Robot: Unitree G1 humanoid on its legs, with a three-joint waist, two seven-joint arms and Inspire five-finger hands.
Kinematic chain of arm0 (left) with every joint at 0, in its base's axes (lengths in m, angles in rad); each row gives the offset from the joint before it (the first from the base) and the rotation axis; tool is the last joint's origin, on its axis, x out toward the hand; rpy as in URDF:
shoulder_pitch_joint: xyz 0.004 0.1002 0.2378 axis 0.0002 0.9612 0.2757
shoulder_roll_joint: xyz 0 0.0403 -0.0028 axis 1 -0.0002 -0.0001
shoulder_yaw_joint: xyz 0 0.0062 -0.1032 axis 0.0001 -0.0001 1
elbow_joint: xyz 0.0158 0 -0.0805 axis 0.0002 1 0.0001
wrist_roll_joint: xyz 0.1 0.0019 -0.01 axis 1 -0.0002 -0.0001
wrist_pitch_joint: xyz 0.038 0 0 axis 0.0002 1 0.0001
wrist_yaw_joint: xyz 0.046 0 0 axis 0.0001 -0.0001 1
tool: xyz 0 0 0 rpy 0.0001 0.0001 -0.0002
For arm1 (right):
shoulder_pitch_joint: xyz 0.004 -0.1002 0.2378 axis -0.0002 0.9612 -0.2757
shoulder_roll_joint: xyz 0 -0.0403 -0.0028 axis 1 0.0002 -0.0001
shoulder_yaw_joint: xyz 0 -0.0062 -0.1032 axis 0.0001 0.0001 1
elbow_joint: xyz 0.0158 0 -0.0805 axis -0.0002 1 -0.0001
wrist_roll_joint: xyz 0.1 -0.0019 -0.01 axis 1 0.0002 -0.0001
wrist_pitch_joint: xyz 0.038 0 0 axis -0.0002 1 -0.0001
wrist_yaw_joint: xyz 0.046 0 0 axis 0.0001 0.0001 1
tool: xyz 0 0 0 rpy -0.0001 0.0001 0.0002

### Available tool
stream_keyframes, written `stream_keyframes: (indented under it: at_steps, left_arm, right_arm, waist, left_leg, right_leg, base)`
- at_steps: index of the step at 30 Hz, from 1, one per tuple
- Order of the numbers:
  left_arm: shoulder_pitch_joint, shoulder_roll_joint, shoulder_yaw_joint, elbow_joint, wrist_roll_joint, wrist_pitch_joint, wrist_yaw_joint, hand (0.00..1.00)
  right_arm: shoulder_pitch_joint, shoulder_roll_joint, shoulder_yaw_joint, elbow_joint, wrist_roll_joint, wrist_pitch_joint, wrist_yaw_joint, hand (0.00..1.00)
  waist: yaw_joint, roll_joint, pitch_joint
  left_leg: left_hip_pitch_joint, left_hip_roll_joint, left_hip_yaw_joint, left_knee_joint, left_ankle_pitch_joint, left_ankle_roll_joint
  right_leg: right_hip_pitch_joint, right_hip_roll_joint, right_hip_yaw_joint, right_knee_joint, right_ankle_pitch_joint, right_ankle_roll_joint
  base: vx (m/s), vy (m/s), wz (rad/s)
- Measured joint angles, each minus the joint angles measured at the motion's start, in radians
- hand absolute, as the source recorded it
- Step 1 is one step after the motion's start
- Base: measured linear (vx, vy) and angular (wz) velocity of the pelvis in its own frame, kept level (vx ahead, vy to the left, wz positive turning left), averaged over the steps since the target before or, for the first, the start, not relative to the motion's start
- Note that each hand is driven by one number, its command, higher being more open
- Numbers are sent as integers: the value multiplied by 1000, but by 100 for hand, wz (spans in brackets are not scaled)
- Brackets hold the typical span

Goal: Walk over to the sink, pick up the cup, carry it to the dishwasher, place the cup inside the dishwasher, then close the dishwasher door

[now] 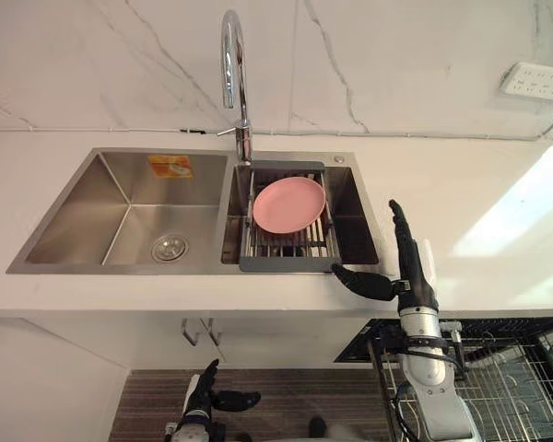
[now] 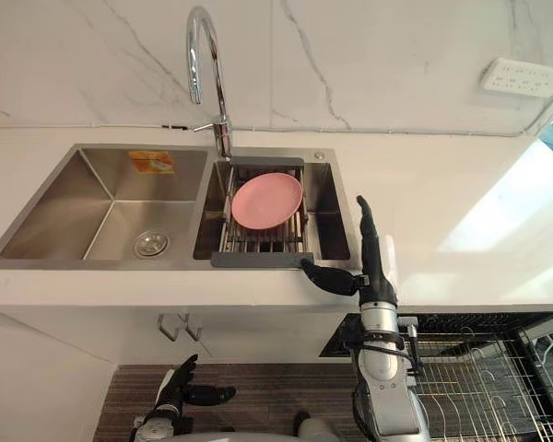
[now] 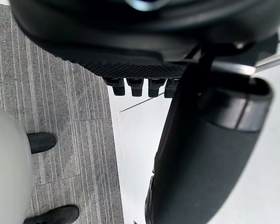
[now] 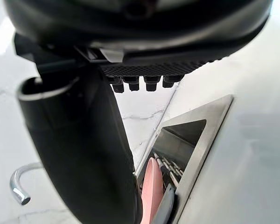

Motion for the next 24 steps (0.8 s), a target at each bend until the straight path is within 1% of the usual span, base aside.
stream_keyframes:
  at_steps: [2,3,5,8,13,19,24]
  left_arm:
    - [1,-5,-1,0,0,8,-8,100]
    - [0,-6,-1,0,0,11,-10,100]
    - [-1,-4,-3,0,0,24,-26,100]
    - [-1,-3,-9,0,0,24,-29,100]
    - [1,-3,-11,0,0,25,-37,100]
    - [5,-4,-13,0,0,28,-47,100]
    - [5,-3,-22,0,0,29,-56,100]
  right_arm:
    - [0,29,-52,-4,1,15,-9,100]
    - [0,36,-65,-6,1,18,-15,100]
    - [0,58,-109,-19,1,26,-33,100]
    - [-1,61,-139,-49,1,26,-48,100]
    - [-35,55,-160,-93,1,26,-53,100]
    - [-92,-16,-156,-93,8,26,-36,100]
    - [-161,-115,-130,-59,8,26,-1,100]
  waist:
    - [-1,9,-6]
    - [0,9,-6]
    - [-1,9,-7]
    - [-1,8,-8]
    - [-1,9,-11]
    - [0,14,-18]
    - [-1,13,-18]
  left_leg:
    - [1,2,3,0,-5,-8]
    - [1,3,4,-2,-6,-10]
    - [5,6,5,-8,-7,-27]
    - [10,10,17,-16,-2,-44]
    - [10,15,53,-18,-1,-46]
    - [9,15,55,-23,-1,-46]
    - [8,16,54,-25,-1,-45]
  right_leg:
    - [23,2,-8,-42,19,1]
    - [27,2,-10,-50,22,1]
    - [41,2,-20,-70,30,1]
    - [51,3,-30,-81,31,1]
    - [57,4,-37,-94,33,3]
    - [67,4,-48,-111,38,6]
    - [69,5,-56,-115,38,6]
  base:
    - [0,0,0]
    - [16,-2,5]
    - [15,-9,8]
    - [17,-14,7]
    - [1,-1,1]
    - [4,0,3]
    - [-4,-1,1]
